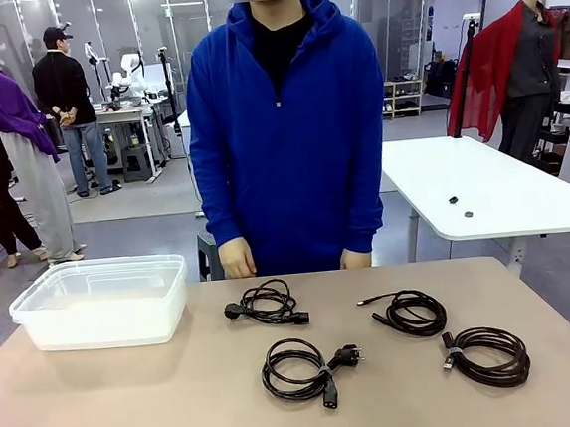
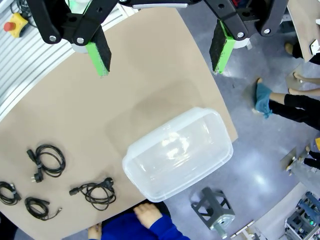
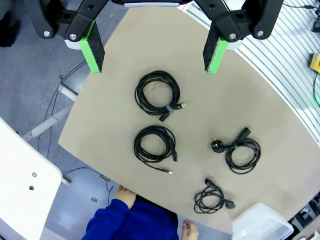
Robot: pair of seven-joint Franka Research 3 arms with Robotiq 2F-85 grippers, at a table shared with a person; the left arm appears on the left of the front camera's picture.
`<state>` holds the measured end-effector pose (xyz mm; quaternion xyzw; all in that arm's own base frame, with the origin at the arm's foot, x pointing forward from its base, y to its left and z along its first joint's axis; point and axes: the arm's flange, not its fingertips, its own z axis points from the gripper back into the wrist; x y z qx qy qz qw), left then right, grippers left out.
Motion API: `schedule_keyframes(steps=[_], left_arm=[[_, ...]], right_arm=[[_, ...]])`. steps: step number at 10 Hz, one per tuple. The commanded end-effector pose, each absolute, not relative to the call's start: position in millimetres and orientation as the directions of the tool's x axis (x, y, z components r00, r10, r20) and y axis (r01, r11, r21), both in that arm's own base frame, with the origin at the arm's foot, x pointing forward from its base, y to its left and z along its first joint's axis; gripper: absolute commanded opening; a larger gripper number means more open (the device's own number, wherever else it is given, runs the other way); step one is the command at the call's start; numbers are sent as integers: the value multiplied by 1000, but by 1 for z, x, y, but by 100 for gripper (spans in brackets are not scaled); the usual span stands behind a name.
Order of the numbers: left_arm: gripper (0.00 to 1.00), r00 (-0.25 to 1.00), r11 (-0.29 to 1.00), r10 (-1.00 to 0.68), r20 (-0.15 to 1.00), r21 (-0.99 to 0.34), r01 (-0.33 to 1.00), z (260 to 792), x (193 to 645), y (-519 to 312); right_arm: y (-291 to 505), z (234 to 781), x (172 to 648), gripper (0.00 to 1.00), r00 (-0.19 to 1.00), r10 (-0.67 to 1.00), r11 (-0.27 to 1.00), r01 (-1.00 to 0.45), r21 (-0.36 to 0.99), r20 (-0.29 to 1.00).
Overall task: Organize and store the cables.
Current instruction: Place the Power Cable into the Organizing box.
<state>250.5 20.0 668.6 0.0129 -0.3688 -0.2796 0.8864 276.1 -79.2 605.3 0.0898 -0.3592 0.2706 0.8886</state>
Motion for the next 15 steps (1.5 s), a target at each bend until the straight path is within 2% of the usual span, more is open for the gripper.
schedule_keyframes(steps=[1, 11, 15], left_arm=[[100, 569, 839, -511, 644, 231, 492, 668, 249, 21], [100, 572, 843, -505, 647, 229, 486, 669, 251, 20], [100, 624, 819, -538, 567, 177, 546, 659, 283, -62]], right_arm=[[-80, 605, 276, 100, 595, 414, 838, -545, -33, 688], [-80, 605, 276, 100, 595, 414, 838, -545, -33, 688], [-80, 605, 276, 100, 595, 414, 838, -545, -33, 688]])
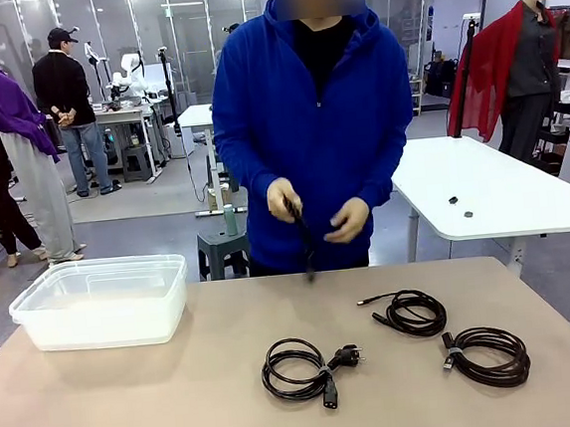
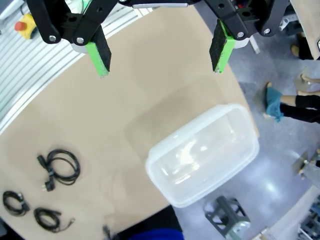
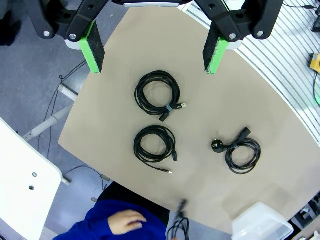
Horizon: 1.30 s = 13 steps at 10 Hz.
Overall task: Organize and store the cables.
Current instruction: Place the Power Cable into the Organizing box.
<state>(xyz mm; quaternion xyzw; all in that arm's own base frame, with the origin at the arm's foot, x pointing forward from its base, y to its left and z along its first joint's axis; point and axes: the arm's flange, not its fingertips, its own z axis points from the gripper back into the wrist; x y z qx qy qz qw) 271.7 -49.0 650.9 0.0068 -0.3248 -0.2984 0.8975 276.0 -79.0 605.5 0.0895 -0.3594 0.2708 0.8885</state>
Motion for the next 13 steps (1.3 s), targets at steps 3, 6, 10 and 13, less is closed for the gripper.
schedule_keyframes(steps=[3, 6, 10, 13], left_arm=[[100, 723, 833, -518, 457, 77, 548, 643, 296, -112], [100, 722, 830, -535, 438, 113, 546, 627, 290, -161], [100, 665, 772, -609, 432, 129, 623, 612, 298, -211], [100, 615, 715, -658, 434, 107, 690, 608, 290, -237]], right_arm=[[-80, 605, 276, 100, 595, 414, 838, -545, -33, 688], [-80, 605, 276, 100, 595, 414, 838, -545, -33, 688], [-80, 605, 276, 100, 595, 414, 838, -545, -33, 688], [-80, 605, 276, 100, 595, 414, 838, -545, -33, 688]])
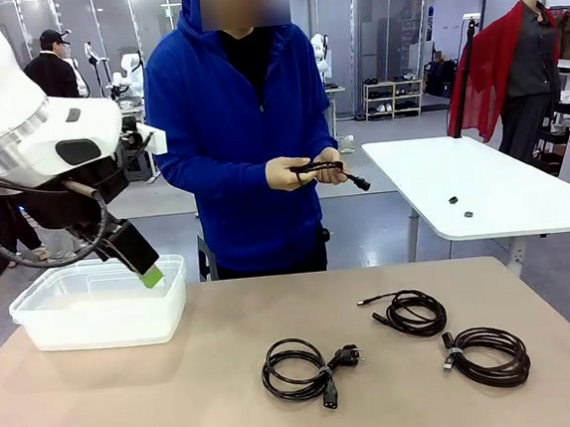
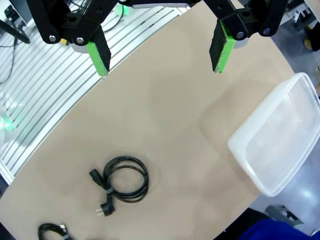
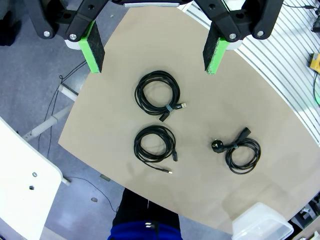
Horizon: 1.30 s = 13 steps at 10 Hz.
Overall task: Organize and store the cables.
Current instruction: Place the Power Cable into the Organizing box.
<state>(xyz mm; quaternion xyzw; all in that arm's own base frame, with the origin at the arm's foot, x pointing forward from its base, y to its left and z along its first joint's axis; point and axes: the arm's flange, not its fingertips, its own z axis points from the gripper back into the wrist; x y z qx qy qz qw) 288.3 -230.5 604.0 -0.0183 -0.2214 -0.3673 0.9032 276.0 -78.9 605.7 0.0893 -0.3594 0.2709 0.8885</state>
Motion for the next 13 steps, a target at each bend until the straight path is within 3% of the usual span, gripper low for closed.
schedule_keyframes(steps=[1, 6, 9, 13], left_arm=[[100, 613, 713, -656, 440, 96, 695, 606, 290, -248], [100, 568, 661, -726, 387, 170, 730, 590, 333, -338], [100, 557, 615, -771, 311, 135, 777, 571, 353, -388], [100, 584, 634, -757, 294, 116, 764, 564, 370, -429]], right_arm=[[-80, 605, 276, 100, 595, 414, 838, -545, -33, 688], [-80, 605, 276, 100, 595, 414, 838, -545, -33, 688], [-80, 605, 276, 100, 595, 414, 838, -545, -33, 688], [-80, 605, 276, 100, 595, 414, 838, -545, -33, 688]])
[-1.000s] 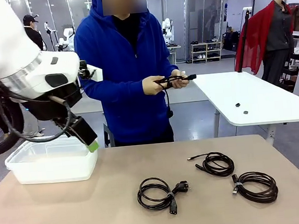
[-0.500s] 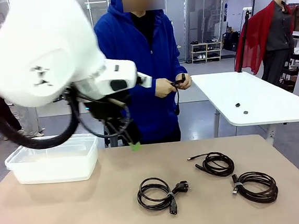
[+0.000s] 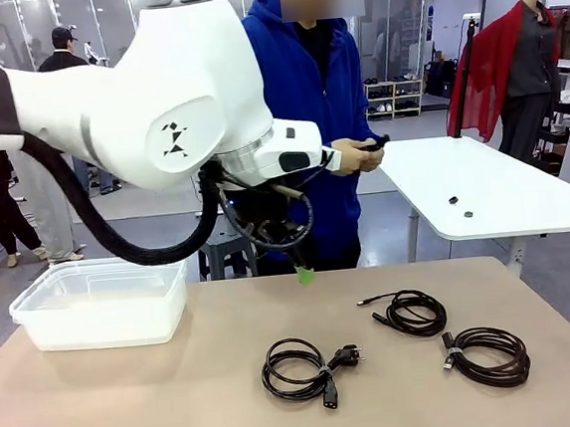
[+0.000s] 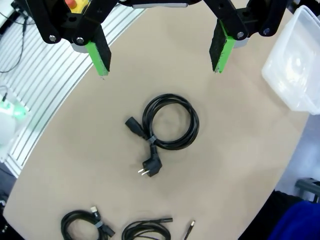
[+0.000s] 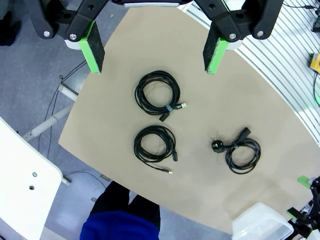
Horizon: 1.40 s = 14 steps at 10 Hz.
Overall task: Organize and store the cables.
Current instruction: Place the Power Cable into the Organizing box.
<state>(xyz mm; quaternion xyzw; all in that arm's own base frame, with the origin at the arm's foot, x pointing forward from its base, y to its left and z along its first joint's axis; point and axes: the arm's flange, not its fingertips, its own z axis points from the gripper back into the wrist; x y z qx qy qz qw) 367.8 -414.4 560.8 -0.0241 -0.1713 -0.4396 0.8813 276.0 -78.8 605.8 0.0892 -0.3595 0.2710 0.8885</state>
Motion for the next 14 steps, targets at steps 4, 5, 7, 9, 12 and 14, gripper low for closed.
schedule_keyframes(steps=[4, 5, 7, 9, 12, 14], left_arm=[[100, 630, 671, -730, 265, 106, 734, 544, 386, -461], [100, 629, 670, -731, 265, 109, 734, 540, 387, -463], [100, 604, 642, -753, 261, 92, 761, 541, 386, -467], [100, 615, 657, -738, 277, 92, 748, 532, 389, -457], [100, 615, 657, -738, 277, 92, 748, 532, 389, -457], [100, 615, 657, -738, 277, 92, 748, 532, 389, -457]], right_arm=[[-80, 605, 276, 100, 595, 414, 838, -545, -33, 688], [-80, 605, 276, 100, 595, 414, 838, -545, -33, 688], [-80, 605, 276, 100, 595, 414, 838, -545, -33, 688], [-80, 605, 276, 100, 595, 414, 838, -545, -33, 688], [-80, 605, 276, 100, 595, 414, 838, -545, -33, 688], [-80, 605, 276, 100, 595, 414, 838, -545, -33, 688]])
